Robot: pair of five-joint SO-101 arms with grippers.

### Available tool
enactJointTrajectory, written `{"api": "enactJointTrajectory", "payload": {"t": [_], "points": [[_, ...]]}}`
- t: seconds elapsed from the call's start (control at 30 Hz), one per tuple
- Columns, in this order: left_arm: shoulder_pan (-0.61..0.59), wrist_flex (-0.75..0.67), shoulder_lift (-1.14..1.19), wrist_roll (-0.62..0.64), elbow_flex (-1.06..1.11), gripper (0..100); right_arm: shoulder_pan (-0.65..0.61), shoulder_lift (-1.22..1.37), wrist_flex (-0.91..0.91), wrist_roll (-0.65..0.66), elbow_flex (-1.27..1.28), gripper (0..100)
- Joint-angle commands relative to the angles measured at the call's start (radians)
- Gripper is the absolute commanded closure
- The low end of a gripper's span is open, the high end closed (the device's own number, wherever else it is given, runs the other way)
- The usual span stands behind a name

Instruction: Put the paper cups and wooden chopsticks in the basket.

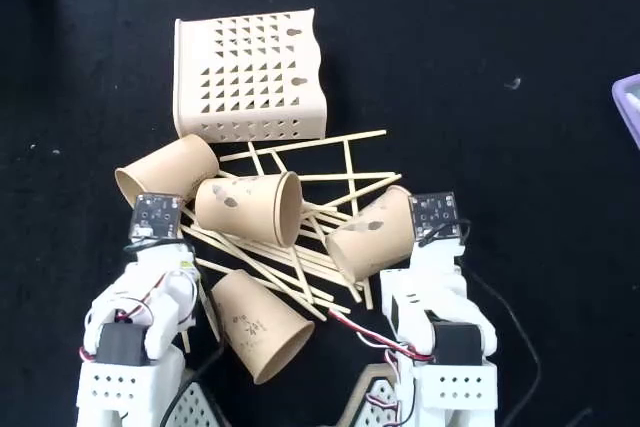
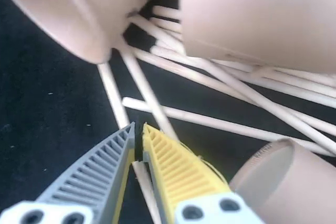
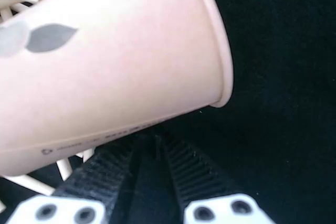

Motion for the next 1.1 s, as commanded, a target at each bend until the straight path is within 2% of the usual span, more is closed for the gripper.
{"api": "enactJointTrajectory", "payload": {"t": [0.0, 0.13, 0.2, 0.4, 0.57, 0.67, 0.8, 0.93, 1.0, 1.07], "points": [[0.096, -0.009, 0.002, 0.005, 0.021, 97, 0.003, -0.076, 0.008, 0.002, -0.005, 98.4], [0.117, 0.061, -0.002, 0.0, 0.021, 97, 0.003, -0.076, 0.008, -0.003, -0.005, 98.4], [0.111, 0.054, -0.002, -0.002, 0.021, 97, 0.002, -0.076, 0.008, -0.006, -0.005, 98.4], [-0.093, -0.017, -0.002, -0.015, -0.091, 97, 0.006, -0.076, -0.043, 0.003, -0.013, 98.3], [-0.271, -0.061, -0.002, -0.25, -0.318, 97, 0.074, -0.093, -0.153, 0.003, -0.099, 98.3], [-0.346, -0.071, -0.002, -0.319, -0.467, 97, 0.12, -0.093, -0.155, 0.003, -0.217, 98.3], [-0.377, -0.097, 0.002, -0.278, -0.618, 97, 0.163, -0.093, -0.163, 0.018, -0.375, 98.2], [-0.381, -0.209, 0.006, -0.238, -0.664, 97, 0.155, -0.093, -0.161, 0.109, -0.545, 97.5], [-0.375, -0.255, 0.037, -0.176, -0.668, 95, 0.123, -0.09, -0.157, 0.112, -0.642, 92.0], [-0.371, -0.295, 0.121, -0.117, -0.682, 88, 0.089, -0.071, -0.147, 0.11, -0.727, 85.3]]}}
